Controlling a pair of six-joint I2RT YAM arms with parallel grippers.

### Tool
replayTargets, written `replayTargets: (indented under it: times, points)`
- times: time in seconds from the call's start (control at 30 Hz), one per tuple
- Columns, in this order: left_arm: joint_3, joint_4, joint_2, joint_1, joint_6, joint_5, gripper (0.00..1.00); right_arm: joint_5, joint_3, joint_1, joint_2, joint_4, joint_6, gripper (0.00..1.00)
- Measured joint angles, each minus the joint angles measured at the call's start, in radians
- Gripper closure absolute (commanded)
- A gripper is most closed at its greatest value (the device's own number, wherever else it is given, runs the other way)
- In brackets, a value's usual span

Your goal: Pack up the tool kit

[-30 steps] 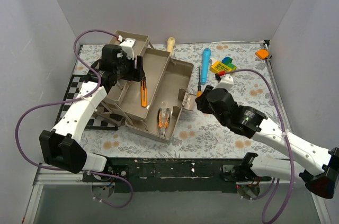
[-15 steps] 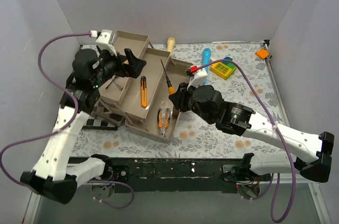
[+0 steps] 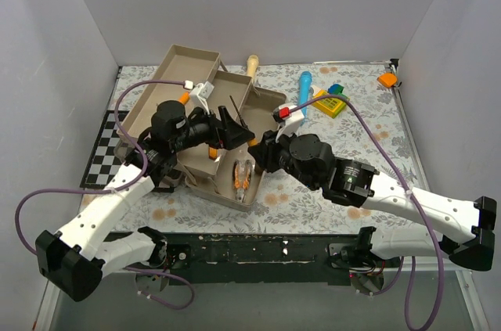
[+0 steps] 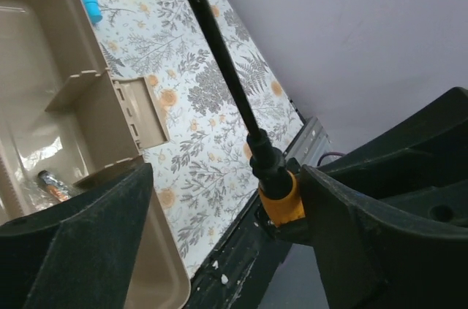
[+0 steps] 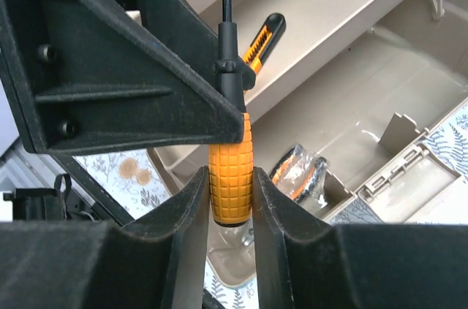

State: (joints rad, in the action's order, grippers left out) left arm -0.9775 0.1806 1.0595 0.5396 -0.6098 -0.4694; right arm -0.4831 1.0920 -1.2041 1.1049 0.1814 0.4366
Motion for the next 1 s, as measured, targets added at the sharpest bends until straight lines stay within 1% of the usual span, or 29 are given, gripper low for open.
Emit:
replayTargets:
  times: [0.03, 0.2, 0.3, 0.43, 0.47, 0.57, 0.6, 0.67, 0.73, 0.8, 0.87, 0.9, 1.0]
  points:
    - [0.001, -0.002, 0.004, 0.008, -0.009, -0.002, 0.32, 0.001, -0.013, -0.001, -0.008, 0.000, -0.003, 0.99]
    - [0.001, -0.033, -0.001, 0.038, -0.043, 0.015, 0.41, 0.016, -0.051, -0.010, -0.038, -0.019, -0.023, 0.99]
    - [0.001, -0.051, 0.003, 0.055, -0.068, 0.026, 0.55, 0.019, -0.067, -0.015, -0.057, -0.031, -0.031, 0.99]
    - [0.001, -0.079, 0.027, 0.095, -0.093, 0.040, 0.92, 0.018, -0.081, -0.019, -0.072, -0.027, -0.044, 0.99]
    - [0.000, -0.087, 0.031, 0.105, -0.106, 0.043, 0.99, 0.016, -0.087, -0.019, -0.072, -0.021, -0.047, 0.99]
    - [0.000, -0.095, 0.033, 0.126, -0.109, 0.060, 1.00, 0.005, -0.103, -0.021, -0.073, -0.016, -0.047, 0.99]
    - [0.000, -0.093, 0.034, 0.126, -0.111, 0.063, 1.00, -0.005, -0.104, -0.023, -0.077, -0.013, -0.044, 0.97]
    - [-0.002, -0.093, 0.034, 0.131, -0.111, 0.072, 1.00, -0.016, -0.108, -0.027, -0.086, -0.011, -0.037, 0.83]
    - [-0.008, -0.083, 0.034, 0.138, -0.105, 0.075, 1.00, -0.024, -0.122, -0.032, -0.103, -0.014, -0.023, 0.63]
    - [-0.021, -0.067, 0.035, 0.146, -0.094, 0.077, 1.00, -0.029, -0.142, -0.036, -0.122, -0.027, -0.012, 0.48]
    - [-0.033, -0.050, 0.036, 0.148, -0.068, 0.095, 1.00, -0.058, -0.162, -0.035, -0.150, -0.019, 0.008, 0.39]
    - [-0.040, -0.038, 0.036, 0.143, -0.052, 0.111, 1.00, -0.080, -0.172, -0.033, -0.166, -0.006, 0.013, 0.36]
    - [-0.076, 0.018, 0.037, 0.130, 0.002, 0.162, 1.00, -0.148, -0.180, -0.025, -0.199, 0.048, 0.016, 0.35]
